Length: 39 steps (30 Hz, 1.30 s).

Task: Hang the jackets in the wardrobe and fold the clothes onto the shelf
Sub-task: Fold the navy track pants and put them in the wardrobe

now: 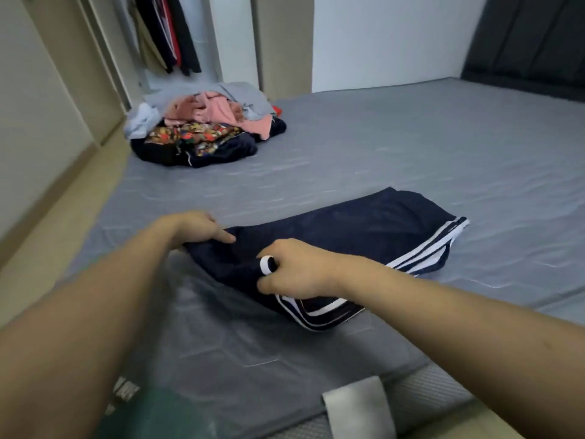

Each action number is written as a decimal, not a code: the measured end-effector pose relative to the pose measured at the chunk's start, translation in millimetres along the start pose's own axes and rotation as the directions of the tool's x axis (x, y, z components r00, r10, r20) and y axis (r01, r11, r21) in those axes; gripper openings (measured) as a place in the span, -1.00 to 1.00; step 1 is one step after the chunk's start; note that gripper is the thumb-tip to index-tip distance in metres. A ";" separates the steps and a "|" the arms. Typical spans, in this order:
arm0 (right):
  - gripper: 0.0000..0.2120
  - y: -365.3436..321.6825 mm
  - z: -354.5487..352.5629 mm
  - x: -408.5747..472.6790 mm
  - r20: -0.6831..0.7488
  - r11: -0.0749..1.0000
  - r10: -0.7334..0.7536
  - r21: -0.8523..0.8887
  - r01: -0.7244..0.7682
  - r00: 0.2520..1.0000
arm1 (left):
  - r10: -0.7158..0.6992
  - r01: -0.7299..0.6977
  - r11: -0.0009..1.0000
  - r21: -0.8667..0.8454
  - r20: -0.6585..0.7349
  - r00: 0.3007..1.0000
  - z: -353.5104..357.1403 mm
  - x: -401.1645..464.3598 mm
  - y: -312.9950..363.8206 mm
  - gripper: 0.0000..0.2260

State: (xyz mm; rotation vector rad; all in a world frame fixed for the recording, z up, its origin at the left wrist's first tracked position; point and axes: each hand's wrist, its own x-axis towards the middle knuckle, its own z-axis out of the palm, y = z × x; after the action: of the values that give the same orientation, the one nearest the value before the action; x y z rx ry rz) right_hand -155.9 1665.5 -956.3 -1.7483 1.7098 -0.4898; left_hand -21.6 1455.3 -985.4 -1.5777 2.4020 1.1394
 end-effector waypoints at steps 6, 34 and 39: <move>-0.91 -14.0 -26.6 22.6 0.340 0.852 0.164 0.424 -0.307 0.926 | 0.259 -0.010 0.478 -0.878 0.130 0.957 -24.3 -28.5 -53.7 -0.44; -0.46 262.5 -163.1 -60.7 -0.485 0.717 0.674 0.248 -0.652 0.557 | 0.414 -0.325 0.894 0.309 -0.291 0.862 195.7 132.5 272.8 -0.56; -0.46 274.7 -147.4 -52.5 -0.306 0.796 0.605 0.203 -0.570 0.736 | 0.423 -0.097 0.866 0.491 -0.614 0.667 180.2 87.2 236.9 -0.46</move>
State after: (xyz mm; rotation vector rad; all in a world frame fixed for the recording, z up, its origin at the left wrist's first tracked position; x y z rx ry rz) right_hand -462.6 1703.4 -1023.0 -0.9821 2.3265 -0.6037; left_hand -316.1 1544.8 -1023.1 -1.7409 3.1291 -0.1097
